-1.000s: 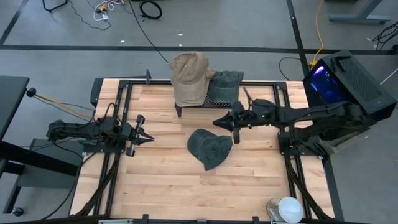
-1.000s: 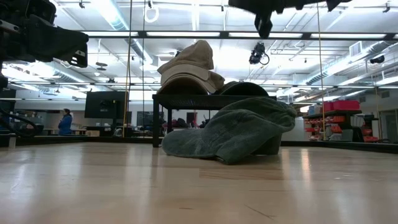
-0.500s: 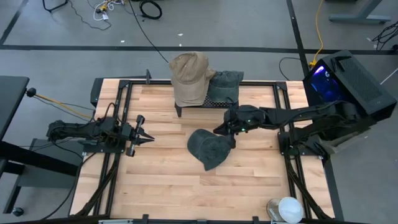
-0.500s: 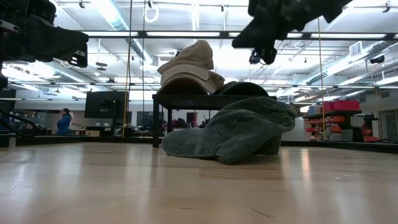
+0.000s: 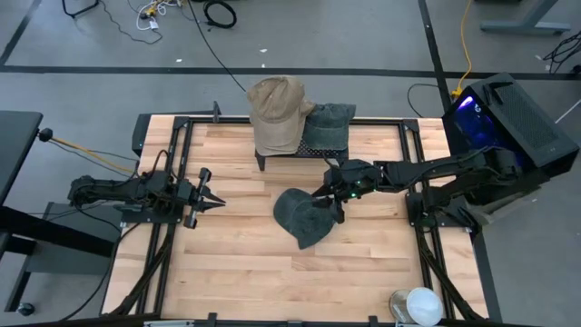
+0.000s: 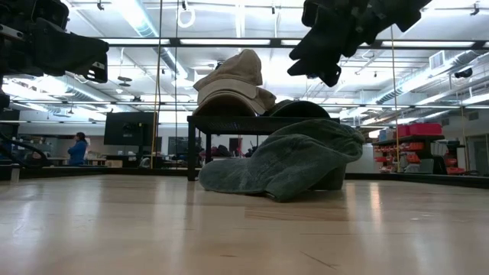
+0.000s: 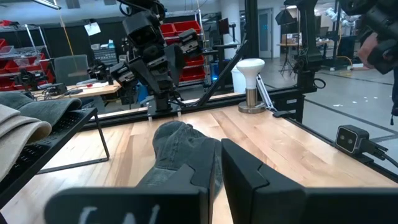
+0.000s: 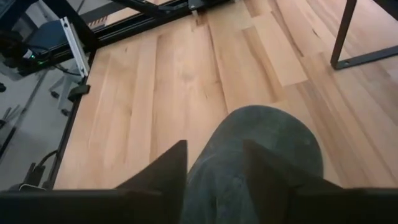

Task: Pick & Place hat
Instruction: Stack the black cap on the other black cap on the shelf

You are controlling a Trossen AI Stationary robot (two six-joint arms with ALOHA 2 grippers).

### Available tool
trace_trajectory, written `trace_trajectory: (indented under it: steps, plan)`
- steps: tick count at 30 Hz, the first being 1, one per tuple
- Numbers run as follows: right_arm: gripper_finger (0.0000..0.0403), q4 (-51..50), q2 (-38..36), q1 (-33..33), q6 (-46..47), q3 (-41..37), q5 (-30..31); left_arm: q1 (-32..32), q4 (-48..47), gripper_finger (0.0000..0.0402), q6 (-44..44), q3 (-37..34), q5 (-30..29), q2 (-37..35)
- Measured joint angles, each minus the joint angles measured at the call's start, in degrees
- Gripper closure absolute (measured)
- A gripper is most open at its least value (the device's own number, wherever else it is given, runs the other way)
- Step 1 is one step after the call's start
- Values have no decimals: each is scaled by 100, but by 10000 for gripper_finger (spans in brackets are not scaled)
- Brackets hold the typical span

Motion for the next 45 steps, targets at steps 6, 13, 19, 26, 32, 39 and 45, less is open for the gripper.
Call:
trace_trajectory:
  steps: [6,13,19,26,32,39,45]
  plan:
    - [191,-13,0,0,88,14,-30,2,-1,367,-2,0,0,0]
    - [181,-670,0,-1,7,448,-117,2,-1,367,-1,0,-2,0]
    - [182,-1888,288,0,-274,1212,2,2,-1,367,-2,0,-2,0]
    - [184,-2578,928,28,-386,1768,-163,2,-3,367,0,0,-2,0]
    - [184,-2710,1420,270,-963,1862,-242,0,-3,367,-1,0,-2,0]
    - [184,-2794,1795,382,-963,1869,135,0,-5,367,0,0,-2,0]
    - [184,-2960,1838,379,-1074,1869,572,2,-5,367,0,0,-2,0]
